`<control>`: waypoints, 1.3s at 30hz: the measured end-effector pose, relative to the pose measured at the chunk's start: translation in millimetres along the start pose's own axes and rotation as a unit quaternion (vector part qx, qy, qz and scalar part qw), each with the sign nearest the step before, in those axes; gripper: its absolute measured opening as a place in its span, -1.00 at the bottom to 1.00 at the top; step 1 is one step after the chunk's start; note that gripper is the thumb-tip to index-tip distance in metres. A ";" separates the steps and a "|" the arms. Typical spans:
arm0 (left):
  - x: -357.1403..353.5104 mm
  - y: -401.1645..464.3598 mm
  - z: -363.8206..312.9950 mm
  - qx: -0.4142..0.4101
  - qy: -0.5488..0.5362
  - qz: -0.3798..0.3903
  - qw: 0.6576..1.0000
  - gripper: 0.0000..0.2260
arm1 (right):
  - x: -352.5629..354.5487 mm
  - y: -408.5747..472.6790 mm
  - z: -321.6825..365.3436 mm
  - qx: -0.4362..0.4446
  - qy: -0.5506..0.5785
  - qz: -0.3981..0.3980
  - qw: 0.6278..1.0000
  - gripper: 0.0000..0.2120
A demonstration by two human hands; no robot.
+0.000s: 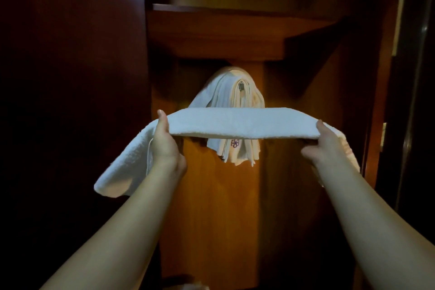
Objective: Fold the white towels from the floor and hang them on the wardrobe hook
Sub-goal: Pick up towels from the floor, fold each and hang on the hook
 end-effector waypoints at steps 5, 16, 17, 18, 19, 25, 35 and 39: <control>-28.8 57.8 18.0 -0.037 0.060 -0.005 0.998 -0.67 | -34.2 79.2 21.9 0.030 -0.003 0.038 0.999 -0.75; -88.0 183.1 61.3 -0.065 0.144 -0.052 0.986 -0.05 | -125.9 225.9 59.2 0.040 -0.094 0.081 0.991 -0.54; -91.6 193.5 63.5 -0.073 0.142 -0.059 0.985 -0.03 | -134.0 237.1 58.8 0.042 -0.109 0.085 0.990 -0.45; -94.7 203.7 65.2 -0.081 0.143 -0.067 0.984 -0.05 | -142.1 247.6 57.0 0.044 -0.122 0.086 0.988 -0.35; -96.7 213.7 66.8 -0.087 0.146 -0.074 0.983 -0.10 | -149.4 258.2 54.9 0.045 -0.130 0.086 0.987 -0.28; -113.9 267.2 71.5 -0.101 0.158 -0.097 0.977 -0.15 | -194.3 309.7 43.5 0.062 -0.134 0.101 0.984 -0.28; -118.7 360.1 51.3 -0.153 0.109 -0.022 0.982 -0.16 | -241.4 369.8 40.1 0.056 -0.011 0.177 0.983 -0.41; -117.1 379.5 69.7 -0.155 0.107 -0.023 0.982 -0.32 | -252.3 385.9 28.4 0.021 0.003 0.167 0.986 -0.48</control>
Point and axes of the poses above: each hand's wrist, its own y-axis towards the middle knuckle, its own x-axis out of the back of the hand, z = x × y, the point moved 3 cm from there along y, towards the middle knuckle, and after that the axes turned 2 degrees about -y, right-handed, at the moved point
